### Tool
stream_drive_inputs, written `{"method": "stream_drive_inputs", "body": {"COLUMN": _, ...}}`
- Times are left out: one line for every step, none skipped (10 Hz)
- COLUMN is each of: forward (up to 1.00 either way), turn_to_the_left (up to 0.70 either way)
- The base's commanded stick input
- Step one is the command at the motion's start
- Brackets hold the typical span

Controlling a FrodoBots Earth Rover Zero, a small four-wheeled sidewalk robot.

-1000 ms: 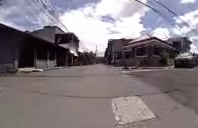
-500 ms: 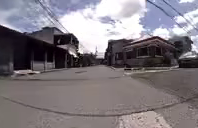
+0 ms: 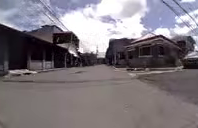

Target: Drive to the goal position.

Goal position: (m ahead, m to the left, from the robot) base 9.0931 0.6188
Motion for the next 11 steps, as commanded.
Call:
{"method": "stream_drive_inputs", "body": {"forward": 1.0, "turn_to_the_left": 0.0}}
{"method": "stream_drive_inputs", "body": {"forward": 1.0, "turn_to_the_left": 0.0}}
{"method": "stream_drive_inputs", "body": {"forward": 1.0, "turn_to_the_left": 0.0}}
{"method": "stream_drive_inputs", "body": {"forward": 1.0, "turn_to_the_left": 0.0}}
{"method": "stream_drive_inputs", "body": {"forward": 1.0, "turn_to_the_left": 0.0}}
{"method": "stream_drive_inputs", "body": {"forward": 1.0, "turn_to_the_left": 0.0}}
{"method": "stream_drive_inputs", "body": {"forward": 1.0, "turn_to_the_left": 0.0}}
{"method": "stream_drive_inputs", "body": {"forward": 1.0, "turn_to_the_left": 0.0}}
{"method": "stream_drive_inputs", "body": {"forward": 1.0, "turn_to_the_left": 0.0}}
{"method": "stream_drive_inputs", "body": {"forward": 1.0, "turn_to_the_left": -0.36}}
{"method": "stream_drive_inputs", "body": {"forward": 1.0, "turn_to_the_left": -0.16}}
